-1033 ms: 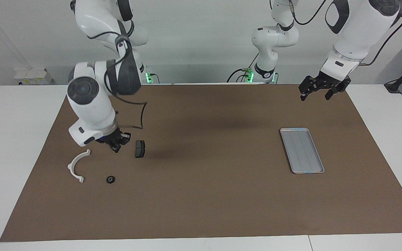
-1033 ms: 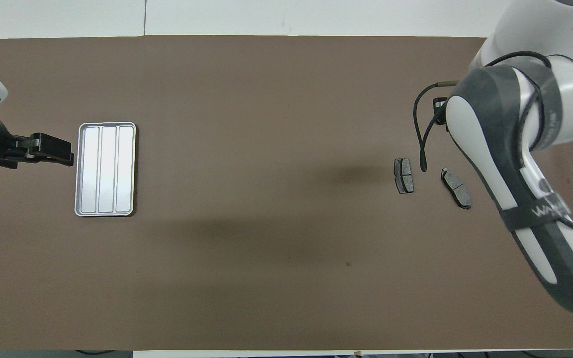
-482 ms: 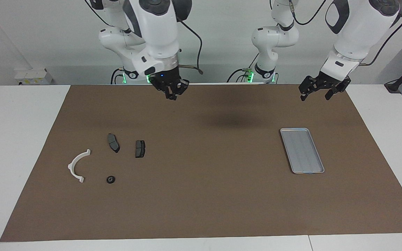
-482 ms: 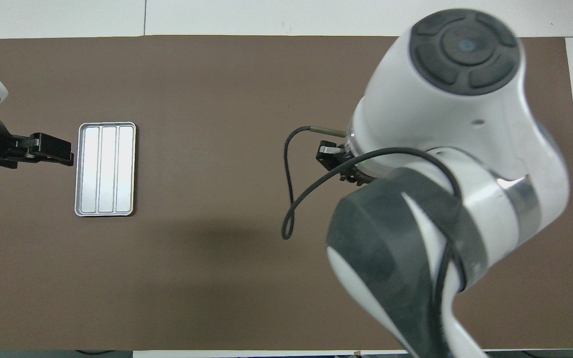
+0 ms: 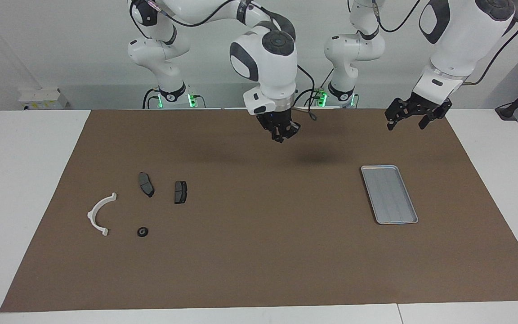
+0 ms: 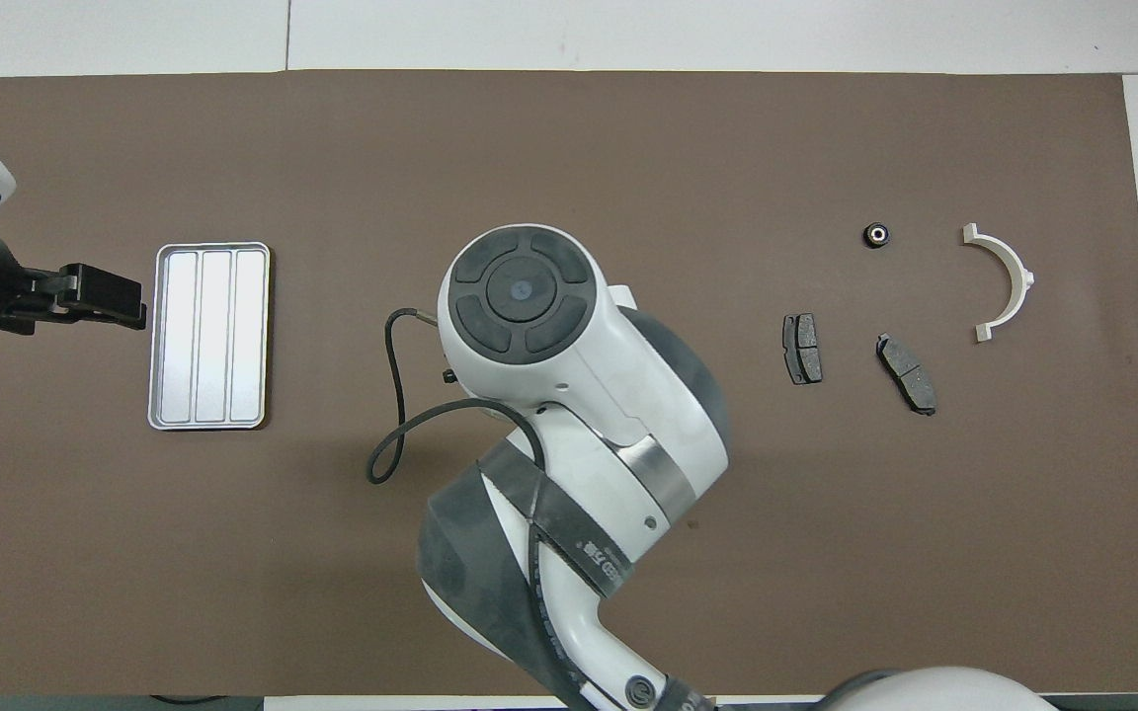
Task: Pick bearing gear from pile to tray
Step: 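Carry the black ring with the right gripper to the table center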
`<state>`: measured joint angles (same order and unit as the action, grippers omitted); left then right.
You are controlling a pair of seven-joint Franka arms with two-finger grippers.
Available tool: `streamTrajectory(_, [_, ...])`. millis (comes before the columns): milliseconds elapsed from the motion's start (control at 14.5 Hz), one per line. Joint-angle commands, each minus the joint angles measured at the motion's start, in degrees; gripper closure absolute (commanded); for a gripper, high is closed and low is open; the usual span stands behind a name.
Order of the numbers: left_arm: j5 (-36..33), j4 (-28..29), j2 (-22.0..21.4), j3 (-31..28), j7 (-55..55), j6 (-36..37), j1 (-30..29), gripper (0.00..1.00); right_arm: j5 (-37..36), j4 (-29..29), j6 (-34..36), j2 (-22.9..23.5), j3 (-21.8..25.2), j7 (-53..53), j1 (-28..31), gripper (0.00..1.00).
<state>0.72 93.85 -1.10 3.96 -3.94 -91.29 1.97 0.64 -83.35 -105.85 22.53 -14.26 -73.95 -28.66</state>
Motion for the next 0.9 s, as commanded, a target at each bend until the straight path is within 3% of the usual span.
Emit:
streamTrajectory(0, [-1.0,0.5,-1.0,-0.3,0.6,0.8,0.3,0.0,-0.6,-4.3,-6.3,1.1,0.3,-1.6,0.2,1.0])
streamTrajectory(275, [-1.0,0.5,-1.1,-0.3,0.6,0.8,0.3,0.0,-9.5,-3.6,-14.6,9.9,0.1,-10.0,-2.8,1.0])
streamTrajectory(551, [-1.0,0.5,-1.1,-0.3,0.6,0.8,0.3,0.0,-10.4,-4.6,-19.3,12.6,0.4,-10.2,-3.2,1.0])
streamTrajectory(826, [-1.0,0.5,-1.0,-0.3,0.6,0.8,0.3,0.0,-10.5,-4.9,-19.3,12.8,0.4,-10.2,-2.9,1.0])
